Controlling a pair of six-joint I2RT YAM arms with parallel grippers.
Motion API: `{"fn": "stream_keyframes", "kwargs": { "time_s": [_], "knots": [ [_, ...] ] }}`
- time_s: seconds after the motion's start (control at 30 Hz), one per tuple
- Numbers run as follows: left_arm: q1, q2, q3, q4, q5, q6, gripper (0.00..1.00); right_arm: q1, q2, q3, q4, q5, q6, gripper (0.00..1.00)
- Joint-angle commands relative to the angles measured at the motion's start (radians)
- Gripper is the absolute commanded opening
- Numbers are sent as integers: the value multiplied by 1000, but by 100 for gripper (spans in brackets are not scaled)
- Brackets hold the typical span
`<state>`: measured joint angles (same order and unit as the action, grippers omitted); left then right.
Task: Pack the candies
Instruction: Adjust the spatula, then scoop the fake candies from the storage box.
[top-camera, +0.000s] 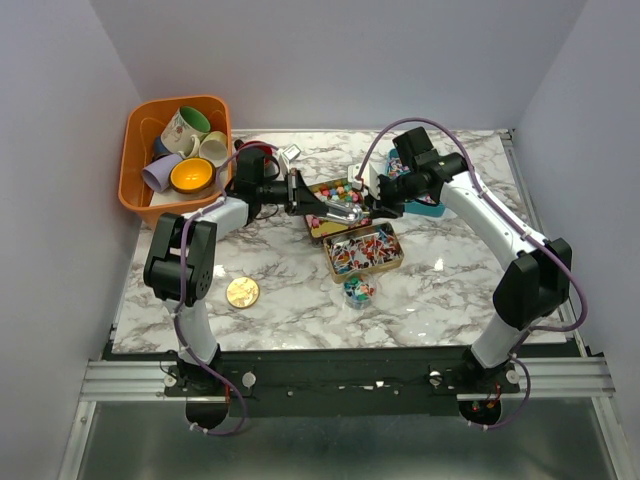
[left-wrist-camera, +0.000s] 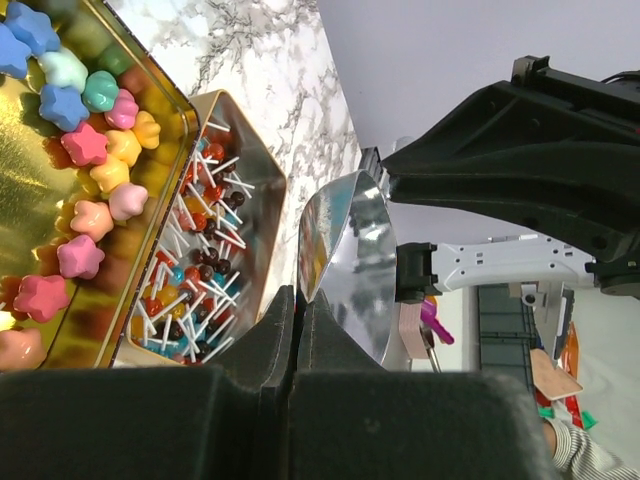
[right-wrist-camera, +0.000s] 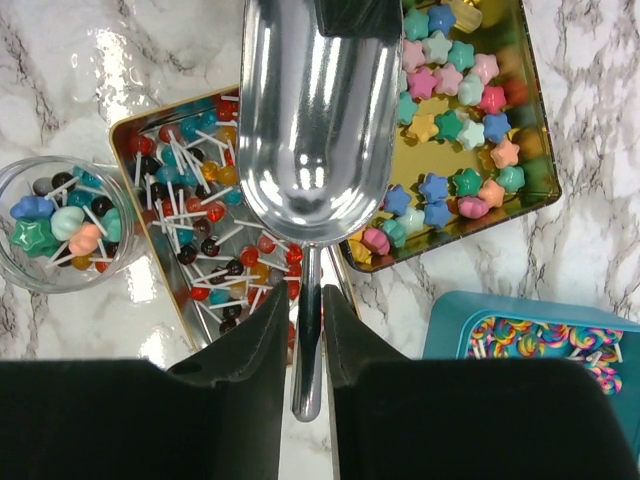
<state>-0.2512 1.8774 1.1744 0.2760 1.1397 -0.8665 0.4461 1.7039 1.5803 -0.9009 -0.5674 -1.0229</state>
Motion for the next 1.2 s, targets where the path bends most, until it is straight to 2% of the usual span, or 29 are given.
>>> {"fn": "stream_keyframes", "kwargs": {
  "time_s": [0.0, 0.17, 0.33, 0.43, 0.47, 0.5, 0.53, 0.57, 0.6, 0.67, 0.87, 1.03, 1.17],
  "knots": [
    [-3, 15, 30, 55, 45, -32, 0, 6, 19, 20, -23, 21, -17, 27],
    [-3, 16, 31, 63, 43, -37, 0, 9, 22, 17, -35, 40, -39, 31],
    [-3, 19, 33, 63, 42, -39, 0, 11, 20, 23, -32, 37, -29, 25],
    [-3, 20, 33, 61, 42, -39, 0, 11, 22, 23, -36, 37, -23, 15],
    [-3, 19, 33, 61, 42, -39, 0, 9, 20, 24, -39, 37, -25, 7],
    [-3, 17, 33, 57, 37, -37, 0, 11, 16, 23, -38, 38, -23, 4],
    [-3, 16, 34, 42, 25, -23, 9, 11, 13, 21, -32, 44, -22, 1],
    [-2, 12, 51, -54, 8, 4, 36, 9, 10, 23, -32, 52, -20, 1],
    [3, 5, 63, -110, -13, 93, 43, 9, 7, 24, -32, 84, -22, 1],
    [12, -7, 83, -220, -81, 157, 57, 5, 2, 40, -32, 127, -29, 1],
    [75, -63, 83, -319, -208, 253, 71, -64, 83, 192, -61, 355, -68, 1],
    [104, -104, 68, -330, -201, 276, 71, -130, 209, 352, -93, 611, -106, 1],
    [107, -155, -10, -252, -187, 244, 71, -138, 281, 400, -59, 790, -176, 1]
  ]
}}
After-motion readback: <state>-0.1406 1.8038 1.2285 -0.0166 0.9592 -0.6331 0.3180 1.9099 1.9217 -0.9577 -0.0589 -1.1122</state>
